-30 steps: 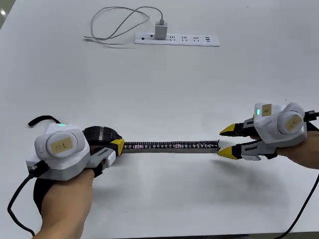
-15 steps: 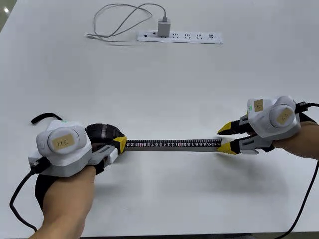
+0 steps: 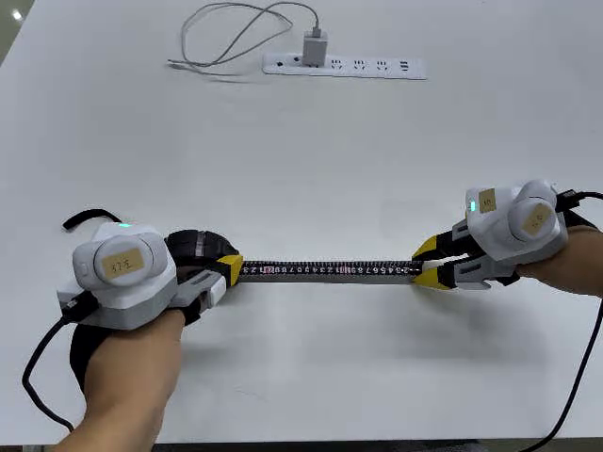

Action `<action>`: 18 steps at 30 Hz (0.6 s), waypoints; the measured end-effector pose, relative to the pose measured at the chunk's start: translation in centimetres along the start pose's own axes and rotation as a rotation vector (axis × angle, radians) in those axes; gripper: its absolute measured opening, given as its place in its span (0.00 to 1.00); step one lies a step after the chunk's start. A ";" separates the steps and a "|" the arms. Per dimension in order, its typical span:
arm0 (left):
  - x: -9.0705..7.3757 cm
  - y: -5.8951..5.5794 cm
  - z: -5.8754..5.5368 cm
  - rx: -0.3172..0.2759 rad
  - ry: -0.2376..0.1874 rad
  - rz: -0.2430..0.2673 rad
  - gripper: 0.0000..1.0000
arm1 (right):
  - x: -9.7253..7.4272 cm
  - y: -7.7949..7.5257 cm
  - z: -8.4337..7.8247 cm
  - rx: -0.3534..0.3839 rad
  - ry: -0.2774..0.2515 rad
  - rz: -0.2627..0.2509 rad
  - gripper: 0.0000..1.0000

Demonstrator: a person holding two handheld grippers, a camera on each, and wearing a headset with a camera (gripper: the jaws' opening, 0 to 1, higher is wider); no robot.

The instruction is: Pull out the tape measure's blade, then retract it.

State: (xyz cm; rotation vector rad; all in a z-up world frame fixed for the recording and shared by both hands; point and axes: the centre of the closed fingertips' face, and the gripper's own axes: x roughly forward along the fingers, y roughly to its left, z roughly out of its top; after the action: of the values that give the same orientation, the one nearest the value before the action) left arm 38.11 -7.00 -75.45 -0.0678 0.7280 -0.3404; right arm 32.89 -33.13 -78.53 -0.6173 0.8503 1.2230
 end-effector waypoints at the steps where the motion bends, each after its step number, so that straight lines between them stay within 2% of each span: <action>1: 0.0 0.0 0.0 -0.001 -0.001 0.000 0.58 | 0.1 0.0 -0.1 -0.011 0.007 -0.002 0.12; 5: 0.0 0.0 0.0 -0.005 0.001 0.000 0.58 | 0.2 -0.1 -0.2 -0.045 0.021 -0.007 0.12; 11: 0.1 0.0 0.1 -0.035 -0.004 0.003 0.58 | 0.2 0.0 -0.3 -0.050 0.034 -0.010 0.12; 18: 0.1 0.0 0.0 -0.019 0.006 0.011 0.58 | 0.2 -0.1 -0.2 -0.053 0.041 -0.022 0.12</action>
State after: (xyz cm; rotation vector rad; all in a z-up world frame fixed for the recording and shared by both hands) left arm 38.22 -7.05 -75.51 -0.0809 0.7375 -0.3234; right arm 32.95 -33.23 -78.81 -0.6945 0.8454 1.2198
